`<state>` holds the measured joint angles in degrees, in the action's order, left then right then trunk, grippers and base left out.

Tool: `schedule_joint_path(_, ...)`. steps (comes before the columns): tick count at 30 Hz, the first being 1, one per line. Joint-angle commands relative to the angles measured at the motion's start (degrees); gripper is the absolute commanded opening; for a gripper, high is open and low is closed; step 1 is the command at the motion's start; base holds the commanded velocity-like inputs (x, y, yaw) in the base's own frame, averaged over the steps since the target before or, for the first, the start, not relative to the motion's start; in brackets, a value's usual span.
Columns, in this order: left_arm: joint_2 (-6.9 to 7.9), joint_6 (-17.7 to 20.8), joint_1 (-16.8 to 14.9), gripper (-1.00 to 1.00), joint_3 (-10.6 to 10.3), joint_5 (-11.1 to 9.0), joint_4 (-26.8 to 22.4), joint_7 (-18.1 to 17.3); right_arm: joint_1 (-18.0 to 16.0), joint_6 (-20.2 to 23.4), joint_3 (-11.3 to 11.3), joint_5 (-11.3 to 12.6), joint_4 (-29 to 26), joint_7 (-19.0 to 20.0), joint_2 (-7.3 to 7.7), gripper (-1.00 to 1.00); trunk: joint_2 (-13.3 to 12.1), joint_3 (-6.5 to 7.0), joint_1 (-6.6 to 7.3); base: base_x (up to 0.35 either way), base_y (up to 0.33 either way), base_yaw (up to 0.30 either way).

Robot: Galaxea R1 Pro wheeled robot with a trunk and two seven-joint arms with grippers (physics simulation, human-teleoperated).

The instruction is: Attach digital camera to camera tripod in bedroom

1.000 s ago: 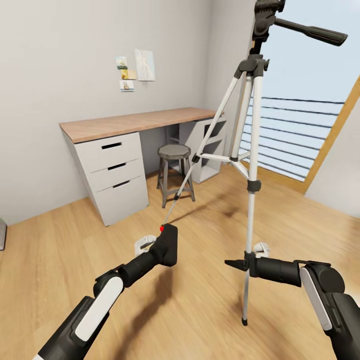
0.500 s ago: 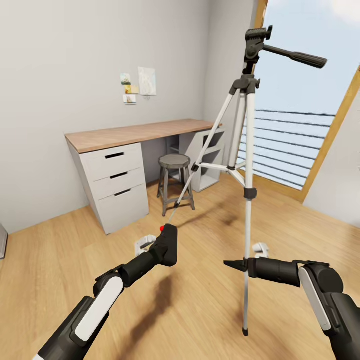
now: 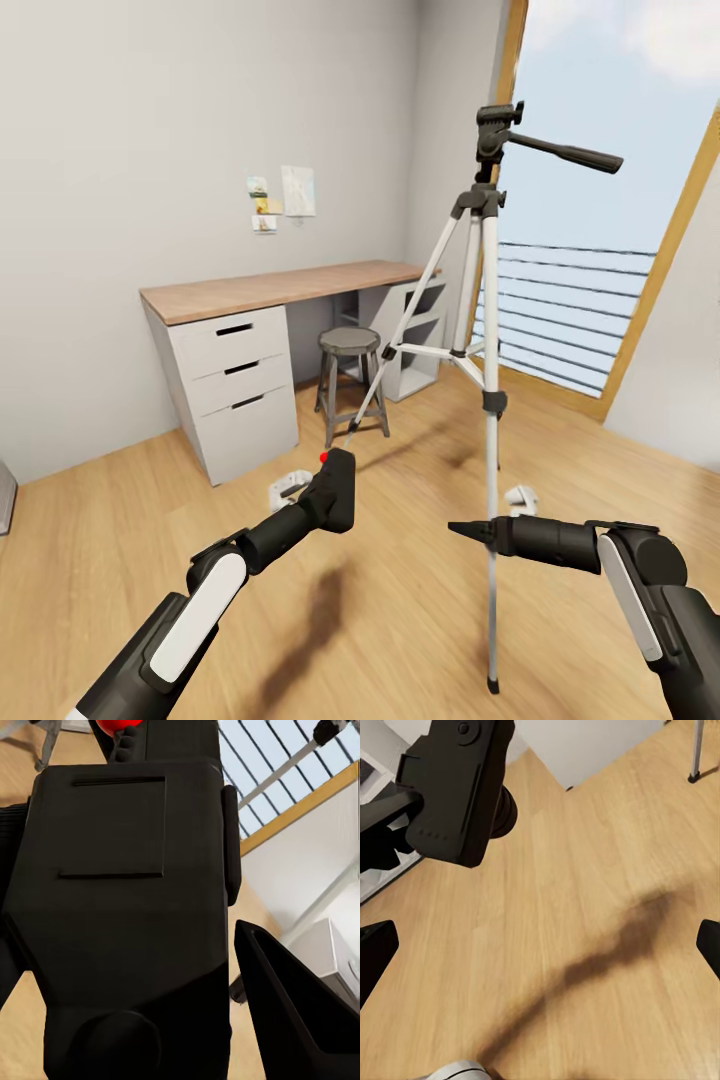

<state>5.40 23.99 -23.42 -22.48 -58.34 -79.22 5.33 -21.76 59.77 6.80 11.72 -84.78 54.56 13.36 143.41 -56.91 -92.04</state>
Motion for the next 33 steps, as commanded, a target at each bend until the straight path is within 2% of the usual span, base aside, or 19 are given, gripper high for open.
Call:
schedule_joint_path(1, 0.05, 0.1, 0.0, -1.0, -0.1, -0.5, -0.1, 0.6, 0.0, 0.2, 0.0, -0.1, 0.0, 0.3, 0.0, 1.0, 0.0, 0.17, 0.04, 0.0, 0.0, 0.0)
schedule_joint_path(14, 0.05, 0.1, 0.0, -1.0, -0.1, -0.5, -0.1, 0.6, 0.0, 0.2, 0.1, -0.2, 0.0, 0.2, -0.07, 1.0, -0.2, 3.05, 0.37, 0.0, 0.0, 0.0)
schedule_joint_path(33, 0.06, 0.2, 0.0, -1.0, -0.1, -0.5, -0.1, 0.7, 0.0, 0.2, 0.6, -0.2, 0.0, 0.2, -0.02, 1.0, -7.8, 6.46, 4.54, 0.0, 0.0, 0.0)
